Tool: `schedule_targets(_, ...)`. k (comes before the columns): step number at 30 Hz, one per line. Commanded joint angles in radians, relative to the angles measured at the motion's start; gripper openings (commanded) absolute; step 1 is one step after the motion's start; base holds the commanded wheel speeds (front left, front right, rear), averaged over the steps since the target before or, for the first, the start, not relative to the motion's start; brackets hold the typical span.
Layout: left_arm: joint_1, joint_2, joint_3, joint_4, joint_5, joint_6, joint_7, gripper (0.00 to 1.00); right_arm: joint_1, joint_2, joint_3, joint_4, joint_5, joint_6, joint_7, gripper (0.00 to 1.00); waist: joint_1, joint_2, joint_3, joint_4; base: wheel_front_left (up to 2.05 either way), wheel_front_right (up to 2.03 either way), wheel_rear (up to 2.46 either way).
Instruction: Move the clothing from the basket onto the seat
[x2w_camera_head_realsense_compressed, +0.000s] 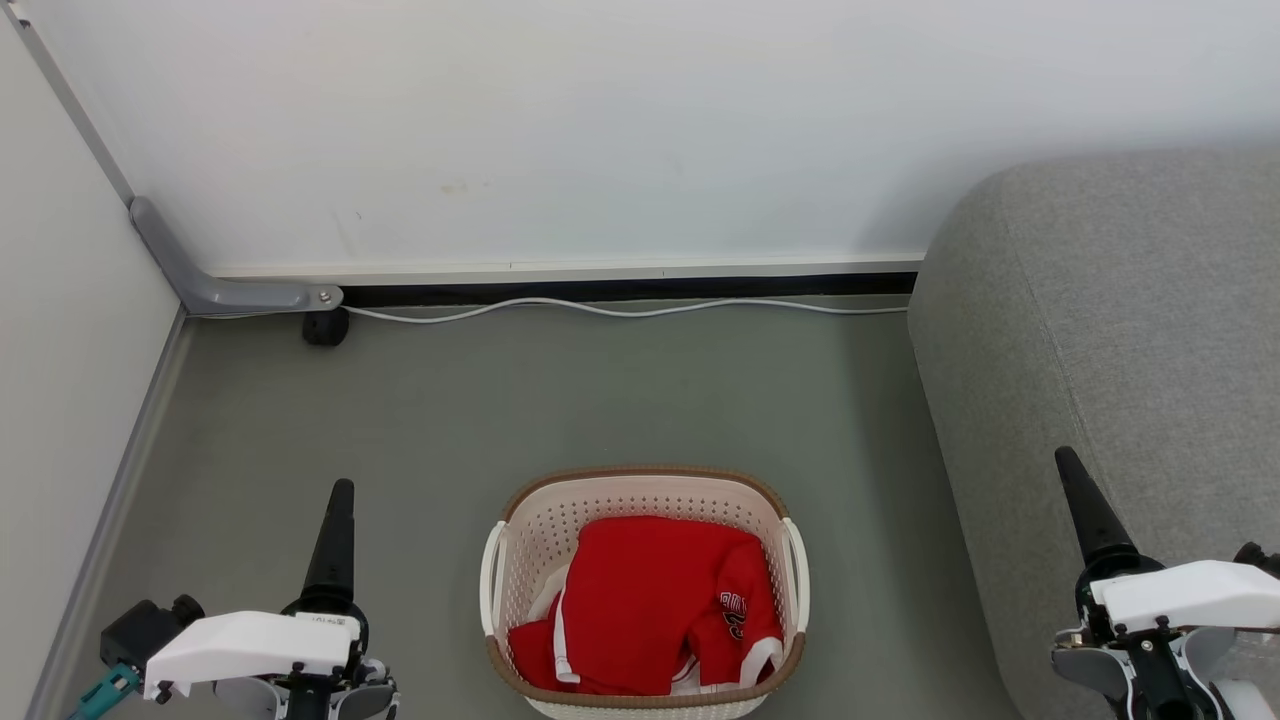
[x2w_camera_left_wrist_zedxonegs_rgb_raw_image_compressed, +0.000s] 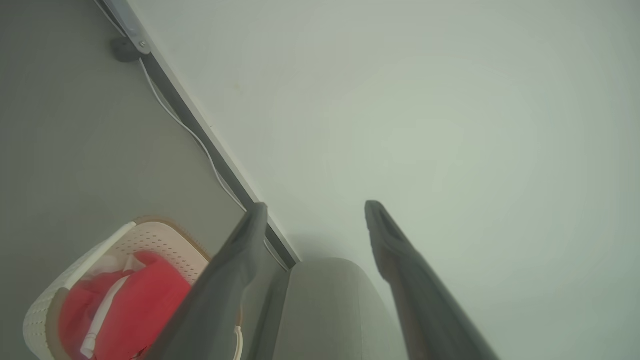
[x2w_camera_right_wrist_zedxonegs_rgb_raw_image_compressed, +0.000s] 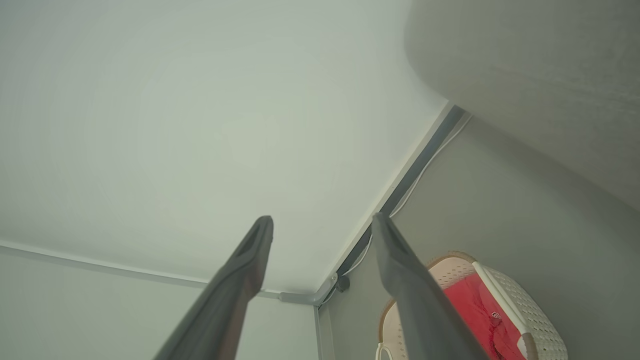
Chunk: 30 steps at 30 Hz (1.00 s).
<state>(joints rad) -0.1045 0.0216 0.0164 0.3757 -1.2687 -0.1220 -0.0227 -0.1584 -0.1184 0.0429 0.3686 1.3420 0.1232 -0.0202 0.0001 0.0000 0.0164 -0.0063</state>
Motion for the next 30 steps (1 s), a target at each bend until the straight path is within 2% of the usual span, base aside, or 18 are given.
schedule_targets(1,-0.065,0.015,0.006,-0.019,0.046,-0.003,-0.014,1.00,-0.055,-0.027,0.017,-0.020,-0.037,0.005,-0.017,1.00,0.0000,0.0000,0.000,0.000,0.00,0.00,0.00)
schedule_targets(14,-0.099,0.017,-0.013,0.002,0.290,-0.001,-0.052,1.00,-0.097,-0.057,0.060,-0.004,-0.227,0.005,-0.055,1.00,0.0000,0.0000,0.004,-0.005,0.00,0.00,0.00)
schedule_targets(30,-0.132,0.020,-0.055,0.046,0.576,0.060,-0.097,1.00,-0.140,-0.084,0.101,0.033,-0.457,0.006,-0.100,1.00,0.0000,0.0000,0.005,-0.009,0.00,0.00,0.00)
